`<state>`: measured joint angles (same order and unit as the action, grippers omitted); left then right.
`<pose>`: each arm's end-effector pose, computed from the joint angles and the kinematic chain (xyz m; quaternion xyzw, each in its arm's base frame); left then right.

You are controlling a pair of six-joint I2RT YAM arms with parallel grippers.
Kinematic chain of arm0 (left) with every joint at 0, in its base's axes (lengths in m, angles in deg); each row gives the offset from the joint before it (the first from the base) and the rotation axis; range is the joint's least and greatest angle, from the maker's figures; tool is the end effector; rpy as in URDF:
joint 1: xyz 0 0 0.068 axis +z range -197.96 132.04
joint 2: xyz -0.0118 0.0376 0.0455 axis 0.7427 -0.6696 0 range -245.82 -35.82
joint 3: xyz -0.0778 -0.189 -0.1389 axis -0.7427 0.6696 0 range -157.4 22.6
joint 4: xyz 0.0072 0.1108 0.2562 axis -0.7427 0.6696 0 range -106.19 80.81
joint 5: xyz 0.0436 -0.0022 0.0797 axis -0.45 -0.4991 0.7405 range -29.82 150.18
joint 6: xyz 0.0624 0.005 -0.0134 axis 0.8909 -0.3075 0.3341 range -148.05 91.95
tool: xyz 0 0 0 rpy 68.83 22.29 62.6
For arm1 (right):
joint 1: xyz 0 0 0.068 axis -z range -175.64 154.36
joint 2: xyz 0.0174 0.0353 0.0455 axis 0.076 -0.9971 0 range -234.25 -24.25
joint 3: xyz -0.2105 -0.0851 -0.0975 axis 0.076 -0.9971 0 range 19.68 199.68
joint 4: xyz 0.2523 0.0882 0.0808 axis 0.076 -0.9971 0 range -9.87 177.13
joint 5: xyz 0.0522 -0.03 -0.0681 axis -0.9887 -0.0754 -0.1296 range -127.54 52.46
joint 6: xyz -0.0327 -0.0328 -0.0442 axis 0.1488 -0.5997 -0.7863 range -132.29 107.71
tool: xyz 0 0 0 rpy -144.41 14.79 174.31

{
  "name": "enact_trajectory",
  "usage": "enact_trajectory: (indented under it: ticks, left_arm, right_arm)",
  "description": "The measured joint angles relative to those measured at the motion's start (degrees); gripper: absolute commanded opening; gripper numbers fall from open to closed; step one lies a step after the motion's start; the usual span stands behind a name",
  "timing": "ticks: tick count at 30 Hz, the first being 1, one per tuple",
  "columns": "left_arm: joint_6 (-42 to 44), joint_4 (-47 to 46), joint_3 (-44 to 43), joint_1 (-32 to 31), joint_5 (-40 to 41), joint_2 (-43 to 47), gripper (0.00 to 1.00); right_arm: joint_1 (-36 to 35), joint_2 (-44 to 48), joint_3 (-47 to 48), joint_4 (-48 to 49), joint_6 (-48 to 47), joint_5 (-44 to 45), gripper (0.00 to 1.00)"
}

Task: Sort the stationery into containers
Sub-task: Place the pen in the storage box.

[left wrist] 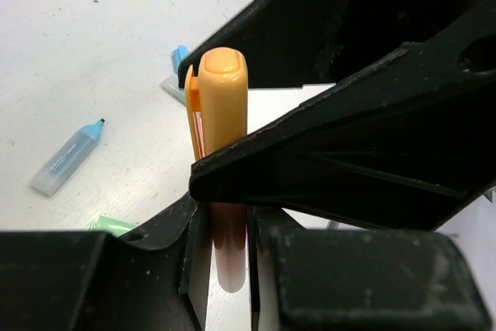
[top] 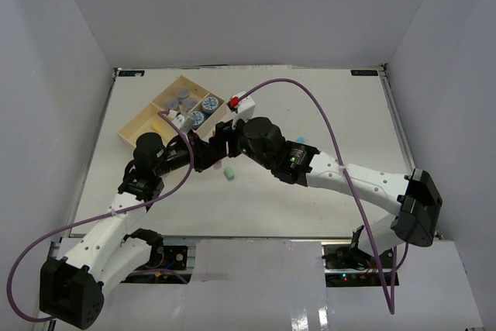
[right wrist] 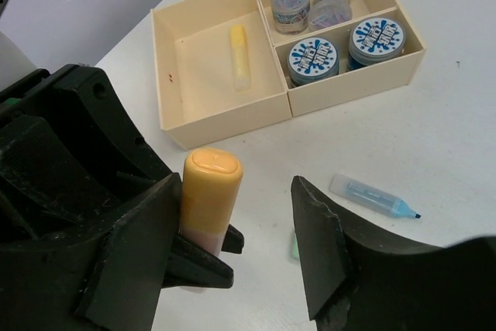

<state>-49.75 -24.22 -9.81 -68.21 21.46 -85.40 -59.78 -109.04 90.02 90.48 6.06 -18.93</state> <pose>0.2213 -0.1145 0.2557 0.2059 0.7208 -0.4546 0.4809 0.1834 0.3419 0.3188 -0.2018 0.7419 0.3196 0.5538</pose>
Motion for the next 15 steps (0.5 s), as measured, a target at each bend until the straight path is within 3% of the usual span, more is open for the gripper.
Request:
enact_trajectory:
  ticks: [10,13,15]
  left_arm:
    - [-2.2,-1.3,0.7,0.1,-0.7,0.0,0.0]
    - [-2.6,-1.5,0.8,0.1,-0.7,-0.2,0.0]
    - [-3.0,-1.5,0.8,0.1,-0.7,-0.3,0.0]
  right_arm:
    - [0.4,-1.2,5.2,-4.1,-2.4,0.6,0.95]
    - [0.4,-2.3,7.9,-4.7,-3.1,0.6,0.99]
    - [0.8,-3.0,9.8,-5.0,-4.0,1.4,0.95]
